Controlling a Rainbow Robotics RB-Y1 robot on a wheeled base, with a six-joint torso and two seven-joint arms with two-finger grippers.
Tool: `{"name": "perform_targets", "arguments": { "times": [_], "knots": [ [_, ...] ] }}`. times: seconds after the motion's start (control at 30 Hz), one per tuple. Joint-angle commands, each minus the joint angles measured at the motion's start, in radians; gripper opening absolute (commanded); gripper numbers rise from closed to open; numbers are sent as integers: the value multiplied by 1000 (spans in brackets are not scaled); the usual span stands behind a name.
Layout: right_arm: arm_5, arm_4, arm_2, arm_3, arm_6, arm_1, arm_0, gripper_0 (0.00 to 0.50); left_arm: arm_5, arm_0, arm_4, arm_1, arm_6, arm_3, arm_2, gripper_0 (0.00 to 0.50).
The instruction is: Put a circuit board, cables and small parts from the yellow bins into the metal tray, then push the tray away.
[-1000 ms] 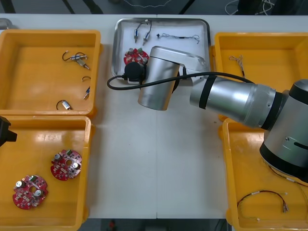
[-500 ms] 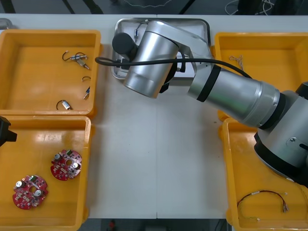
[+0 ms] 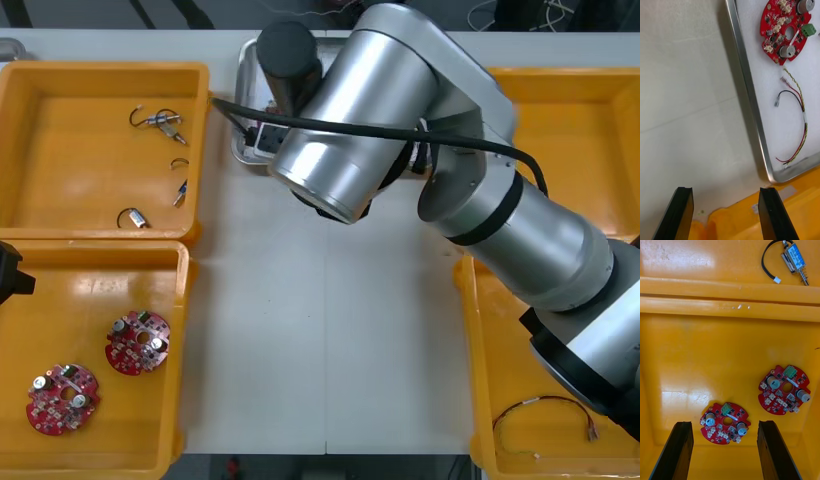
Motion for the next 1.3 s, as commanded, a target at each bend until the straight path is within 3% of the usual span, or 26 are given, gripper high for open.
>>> {"name": "perform_targets", "arguments": {
  "times": [0.03,0.23,0.33,0.8,1.13,1.3],
  "knots": [
    [4,10,-111,-134,-11,23,85,500,-10,17,7,41,-37,-28,33,500],
    [4,-9,-216,-263,-118,11,189,500,-10,17,7,41,-37,-28,33,500],
    [4,-50,-259,-309,-209,-26,237,500,-10,17,7,41,-37,-28,33,500],
    [4,-342,-568,-439,-534,-263,418,500,-10,17,7,41,-37,-28,33,500],
    [4,-507,-861,-439,-557,-375,585,500,-10,17,7,41,-37,-28,33,500],
    [4,-546,-948,-439,-554,-419,665,500,-10,17,7,41,-37,-28,33,500]
  ]
}}
